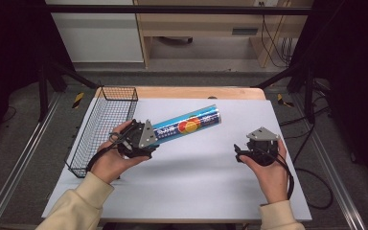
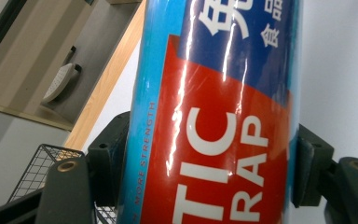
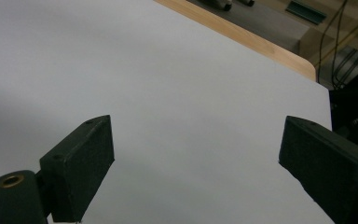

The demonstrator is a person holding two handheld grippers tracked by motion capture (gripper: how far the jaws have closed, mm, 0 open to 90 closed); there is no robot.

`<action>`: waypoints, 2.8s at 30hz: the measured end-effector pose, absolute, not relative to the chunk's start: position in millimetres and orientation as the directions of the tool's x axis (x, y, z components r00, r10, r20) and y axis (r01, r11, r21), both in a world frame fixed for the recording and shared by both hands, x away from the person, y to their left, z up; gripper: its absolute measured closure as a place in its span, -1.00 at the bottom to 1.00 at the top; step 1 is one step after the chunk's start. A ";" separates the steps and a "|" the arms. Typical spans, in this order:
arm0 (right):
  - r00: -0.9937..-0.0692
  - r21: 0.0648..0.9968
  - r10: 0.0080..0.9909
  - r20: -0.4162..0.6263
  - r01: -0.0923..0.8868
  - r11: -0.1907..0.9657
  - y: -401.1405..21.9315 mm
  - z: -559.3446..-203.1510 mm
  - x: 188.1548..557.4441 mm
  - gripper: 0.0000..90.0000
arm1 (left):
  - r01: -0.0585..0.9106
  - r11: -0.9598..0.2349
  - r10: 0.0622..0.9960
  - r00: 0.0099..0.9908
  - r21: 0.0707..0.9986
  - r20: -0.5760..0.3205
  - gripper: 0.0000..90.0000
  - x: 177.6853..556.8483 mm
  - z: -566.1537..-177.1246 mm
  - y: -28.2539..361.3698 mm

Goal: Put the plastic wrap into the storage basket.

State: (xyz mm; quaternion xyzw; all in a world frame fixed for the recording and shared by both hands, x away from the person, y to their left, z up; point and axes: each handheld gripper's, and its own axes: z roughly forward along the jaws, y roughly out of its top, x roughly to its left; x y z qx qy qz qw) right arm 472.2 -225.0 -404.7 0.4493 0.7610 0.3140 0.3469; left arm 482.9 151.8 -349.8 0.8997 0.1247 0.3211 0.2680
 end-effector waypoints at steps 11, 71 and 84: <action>-0.256 0.803 0.949 -0.182 0.519 0.294 -235.5 -430.4 472.2 -0.89 | 0.085 -0.823 0.429 0.743 0.562 0.514 -0.34 480.2 -337.4 162.2; -0.223 0.798 0.969 -0.106 0.562 0.217 -242.6 -444.5 468.7 -0.90 | 0.398 -0.742 0.659 0.581 0.539 0.478 -0.32 463.8 -307.6 240.0; -0.234 0.796 0.969 -0.084 0.569 0.207 -240.4 -445.0 469.6 -0.90 | 0.509 -0.670 0.741 0.503 0.540 0.445 -0.32 509.5 -299.8 224.4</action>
